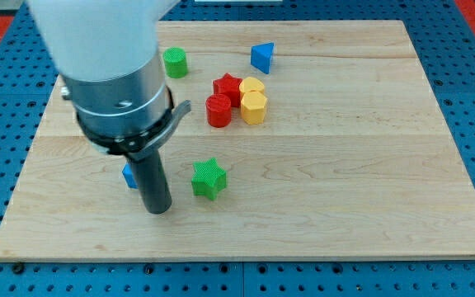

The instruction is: Move the blue cube above the red star

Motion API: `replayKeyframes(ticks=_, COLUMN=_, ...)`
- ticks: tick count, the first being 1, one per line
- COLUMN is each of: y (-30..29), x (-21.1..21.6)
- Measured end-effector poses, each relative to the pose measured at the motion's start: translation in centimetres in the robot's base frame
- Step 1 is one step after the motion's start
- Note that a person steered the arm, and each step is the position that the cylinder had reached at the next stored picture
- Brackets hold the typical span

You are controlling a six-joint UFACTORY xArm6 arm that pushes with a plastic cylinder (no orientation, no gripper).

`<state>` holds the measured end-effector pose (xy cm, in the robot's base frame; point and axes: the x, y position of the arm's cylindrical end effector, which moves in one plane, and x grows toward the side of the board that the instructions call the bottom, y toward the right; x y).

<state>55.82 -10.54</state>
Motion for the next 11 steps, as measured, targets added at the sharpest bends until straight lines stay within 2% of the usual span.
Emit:
replayKeyframes(ticks=1, y=-4.0, x=-2.7)
replayKeyframes(ticks=2, y=-3.4, x=-9.7)
replayKeyframes(ticks=3, y=-0.2, x=-12.1)
replayKeyframes(ticks=4, y=6.7, x=-11.8)
replayKeyframes(ticks=5, y=8.5, x=-11.8)
replayKeyframes(ticks=6, y=1.8, x=-12.1)
replayKeyframes(ticks=7, y=-0.6, x=-14.6)
replayKeyframes(ticks=11, y=7.9, x=-10.8)
